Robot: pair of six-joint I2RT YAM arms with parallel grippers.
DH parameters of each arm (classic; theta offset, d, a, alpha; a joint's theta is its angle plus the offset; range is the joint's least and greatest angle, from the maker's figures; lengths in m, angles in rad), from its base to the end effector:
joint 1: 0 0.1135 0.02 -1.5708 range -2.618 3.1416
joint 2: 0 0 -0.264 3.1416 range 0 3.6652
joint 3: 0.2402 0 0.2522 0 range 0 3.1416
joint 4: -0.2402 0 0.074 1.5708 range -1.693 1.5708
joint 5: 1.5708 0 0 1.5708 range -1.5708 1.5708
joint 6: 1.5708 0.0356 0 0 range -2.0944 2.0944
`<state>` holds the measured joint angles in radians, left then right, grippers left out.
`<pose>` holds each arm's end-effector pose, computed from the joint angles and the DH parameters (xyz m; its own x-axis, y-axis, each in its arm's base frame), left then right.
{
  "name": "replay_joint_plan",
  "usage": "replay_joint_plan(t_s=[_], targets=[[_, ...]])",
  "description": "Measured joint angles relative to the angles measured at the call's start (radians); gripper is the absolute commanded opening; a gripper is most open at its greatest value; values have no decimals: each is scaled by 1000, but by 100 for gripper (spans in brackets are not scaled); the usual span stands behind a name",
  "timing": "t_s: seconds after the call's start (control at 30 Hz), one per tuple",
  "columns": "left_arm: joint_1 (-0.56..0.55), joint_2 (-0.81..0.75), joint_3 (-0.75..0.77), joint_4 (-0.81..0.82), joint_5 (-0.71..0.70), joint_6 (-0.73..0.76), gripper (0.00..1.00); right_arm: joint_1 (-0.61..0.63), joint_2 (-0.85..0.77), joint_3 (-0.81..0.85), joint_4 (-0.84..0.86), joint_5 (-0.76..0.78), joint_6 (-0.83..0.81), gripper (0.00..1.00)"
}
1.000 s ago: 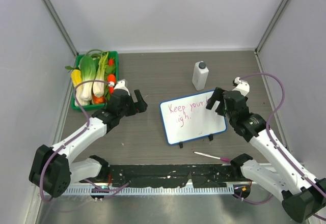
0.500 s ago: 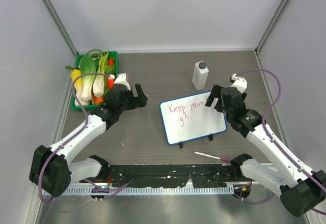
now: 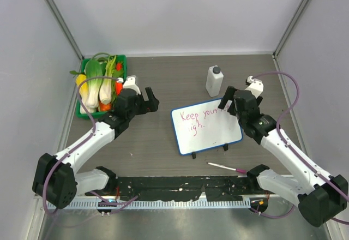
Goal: Write a sentence on the whiteboard
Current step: Reset both arms
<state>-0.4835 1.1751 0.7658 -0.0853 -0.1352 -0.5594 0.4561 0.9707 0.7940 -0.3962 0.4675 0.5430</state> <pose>0.2351 -0.1180 0.2628 -0.5449 -0.3078 -0.7800 0.0784 0.9074 -0.4128 0.1969 0.0787 0.2900 -0.4441 0.2959 -0.8457 0.2059 0.9523 0.2251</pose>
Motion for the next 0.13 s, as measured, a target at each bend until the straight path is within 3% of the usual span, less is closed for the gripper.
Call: replay_joint_plan(t_s=[0.13], targets=[[0,-2,0,47,1,13,98,0,9,-10,76,39,17,99]])
